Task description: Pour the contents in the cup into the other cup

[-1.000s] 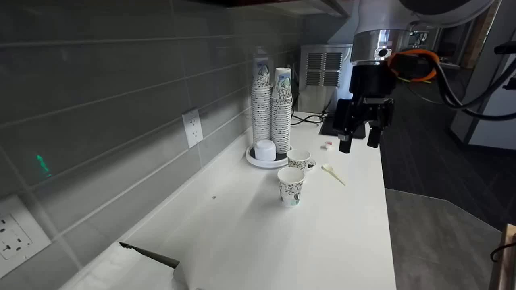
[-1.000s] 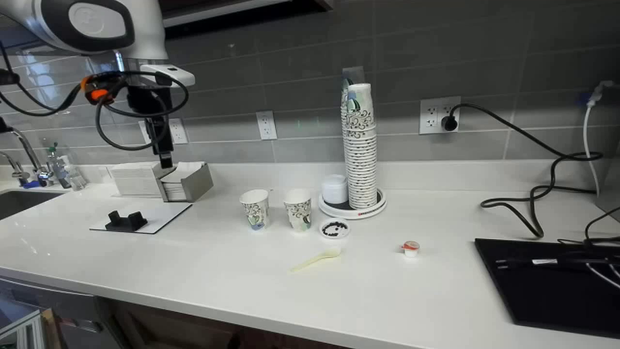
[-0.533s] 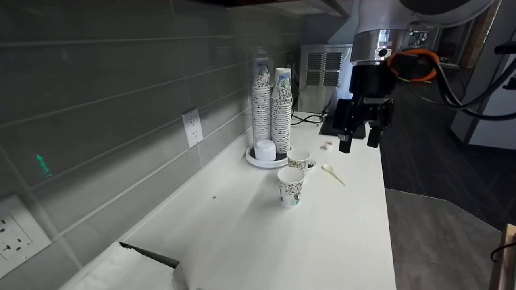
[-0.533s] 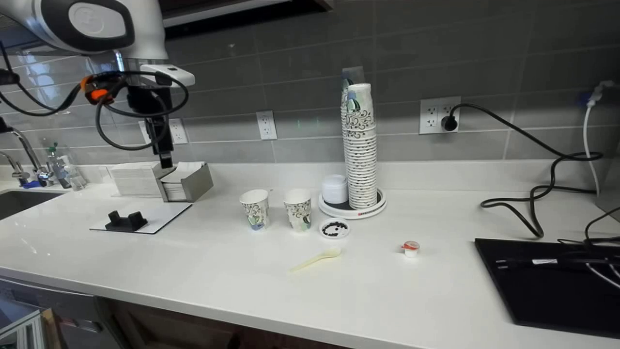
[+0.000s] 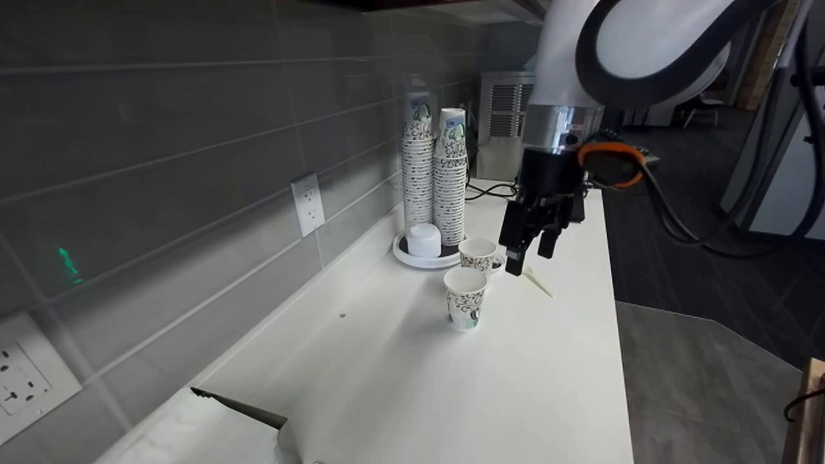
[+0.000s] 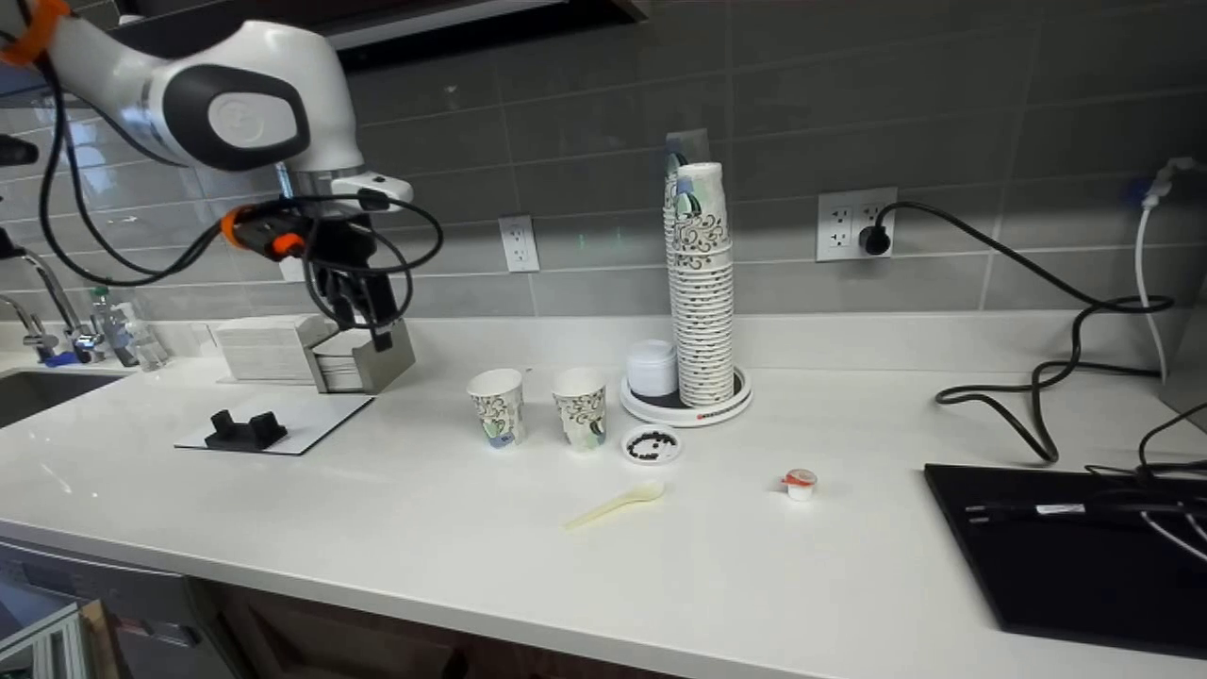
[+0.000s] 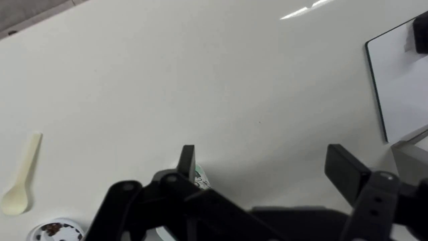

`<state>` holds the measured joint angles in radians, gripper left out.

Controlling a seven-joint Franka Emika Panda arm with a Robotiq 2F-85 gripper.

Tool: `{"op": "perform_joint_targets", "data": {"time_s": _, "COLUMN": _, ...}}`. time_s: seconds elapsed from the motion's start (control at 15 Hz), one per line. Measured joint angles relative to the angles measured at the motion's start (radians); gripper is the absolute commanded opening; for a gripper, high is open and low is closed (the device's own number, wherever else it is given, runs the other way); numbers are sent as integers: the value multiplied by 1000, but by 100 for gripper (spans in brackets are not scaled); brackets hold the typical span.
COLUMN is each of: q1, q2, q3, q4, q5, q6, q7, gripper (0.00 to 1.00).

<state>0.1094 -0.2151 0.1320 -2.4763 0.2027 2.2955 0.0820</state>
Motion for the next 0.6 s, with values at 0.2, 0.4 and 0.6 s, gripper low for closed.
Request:
{"op": "perform_joint_targets", "data": {"time_s": 0.2, "q1": 2, "q2": 122, "q3": -3, "q4": 30, "q5": 0, "q6": 127, "q7": -85, "gripper": 100}}
{"op": "perform_joint_targets", "data": {"time_s": 0.4, "q1": 2, "q2": 231, "q3": -5, "q4": 82, "q5": -3, "q6": 206, "q7": -145, "gripper": 100}}
{"op": "perform_joint_targets", "data": {"time_s": 0.6, "q1": 2, "q2": 329, "q3": -3, "q4": 147, "q5": -39, "q6": 249, "q7": -168, "gripper": 100}}
